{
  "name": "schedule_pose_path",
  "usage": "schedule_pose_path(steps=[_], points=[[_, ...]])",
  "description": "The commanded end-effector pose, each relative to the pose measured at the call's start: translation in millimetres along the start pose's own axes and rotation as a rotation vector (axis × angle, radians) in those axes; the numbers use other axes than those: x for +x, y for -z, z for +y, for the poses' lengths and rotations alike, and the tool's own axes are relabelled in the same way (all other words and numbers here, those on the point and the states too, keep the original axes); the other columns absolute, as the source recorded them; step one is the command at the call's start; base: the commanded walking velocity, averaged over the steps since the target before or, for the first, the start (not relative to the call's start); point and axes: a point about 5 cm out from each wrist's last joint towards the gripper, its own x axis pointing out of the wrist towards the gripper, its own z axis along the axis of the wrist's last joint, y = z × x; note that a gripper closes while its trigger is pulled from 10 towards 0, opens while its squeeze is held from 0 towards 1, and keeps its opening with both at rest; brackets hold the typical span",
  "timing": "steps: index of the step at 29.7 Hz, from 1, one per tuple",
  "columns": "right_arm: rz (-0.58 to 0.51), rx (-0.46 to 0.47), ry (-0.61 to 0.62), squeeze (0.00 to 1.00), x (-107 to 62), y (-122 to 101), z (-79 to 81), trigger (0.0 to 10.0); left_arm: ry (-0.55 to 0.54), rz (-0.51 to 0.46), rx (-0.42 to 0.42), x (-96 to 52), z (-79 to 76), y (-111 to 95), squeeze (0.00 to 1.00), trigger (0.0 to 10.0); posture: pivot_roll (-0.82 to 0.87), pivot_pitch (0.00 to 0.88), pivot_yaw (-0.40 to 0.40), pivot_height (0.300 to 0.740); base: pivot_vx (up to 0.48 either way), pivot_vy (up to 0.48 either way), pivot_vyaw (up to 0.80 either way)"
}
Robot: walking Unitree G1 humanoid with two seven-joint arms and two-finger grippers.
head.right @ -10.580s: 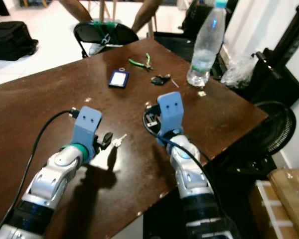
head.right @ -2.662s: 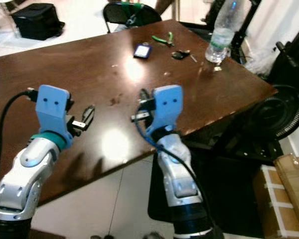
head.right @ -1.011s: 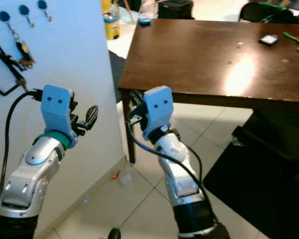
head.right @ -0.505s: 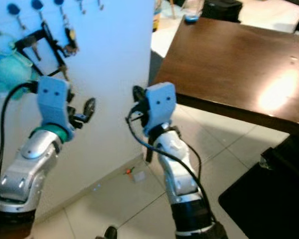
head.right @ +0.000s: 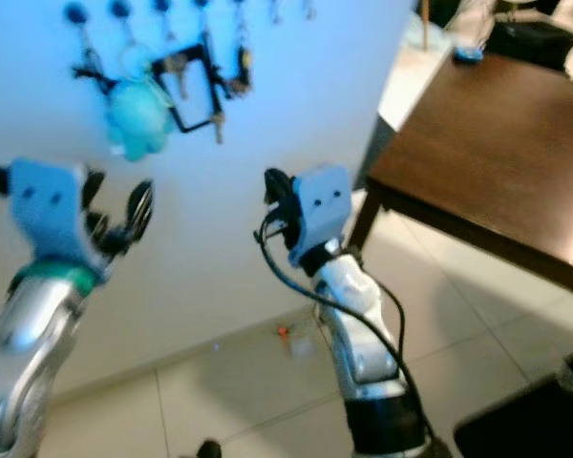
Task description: Hang keys on a hook
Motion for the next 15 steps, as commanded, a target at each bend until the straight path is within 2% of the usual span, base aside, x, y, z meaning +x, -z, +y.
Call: schedule_pose_path(steps=[1,3,4,6,7,10,12,14,15], points=[[0.012,0.016,0.014,0.0,-3.1,3.1,-2.9,10.0,-0.013,-0.044,0.037,-6.2,-2.7,-6.4,0.0,10.0,-0.05,0.085,0.069,0.74,0.0,0.0,0.79],[0.005,0.012,0.036,0.0,-3.3,1.2,-6.7,10.0,-0.037,-0.062,0.031,-3.9,-6.3,-9.3,0.0,10.0,-0.06,0.079,0.065,0.74,0.0,0.0,0.79],[-0.01,0.006,0.058,0.0,-3.0,-2.5,-10.6,10.0,-0.052,-0.081,0.02,1.9,-10.6,-13.5,0.0,10.0,-0.06,0.076,0.065,0.74,0.0,0.0,0.79],[-0.01,0.006,0.058,0.0,-3.0,-2.5,-10.6,10.0,-0.052,-0.081,0.02,1.9,-10.6,-13.5,0.0,10.0,-0.06,0.076,0.065,0.74,0.0,0.0,0.79],[-0.031,-0.003,0.082,0.0,-2.4,-8.1,-15.1,10.0,-0.058,-0.102,0.009,8.6,-14.5,-18.1,0.0,10.0,-0.07,0.07,0.067,0.74,0.0,0.0,0.79],[-0.051,-0.014,0.103,0.0,-1.6,-13.7,-19.6,10.0,-0.056,-0.117,0.001,14.8,-17.3,-21.7,0.0,10.0,-0.07,0.064,0.071,0.74,0.0,0.0,0.79],[-0.126,-0.056,0.155,0.0,1.4,-37.0,-31.4,10.0,-0.031,-0.155,-0.015,27.2,-21.0,-31.9,0.0,10.0,-0.08,0.063,0.075,0.74,0.0,0.0,0.78],[-0.126,-0.056,0.155,0.0,1.4,-37.0,-31.4,10.0,-0.031,-0.155,-0.015,27.2,-21.0,-31.9,0.0,10.0,-0.08,0.063,0.075,0.74,0.0,0.0,0.78],[-0.17,-0.061,0.185,0.0,3.7,-48.9,-36.2,10.0,-0.007,-0.175,-0.026,32.2,-24.1,-37.6,0.0,10.0,-0.09,0.061,0.08,0.74,0.0,0.0,0.73]])
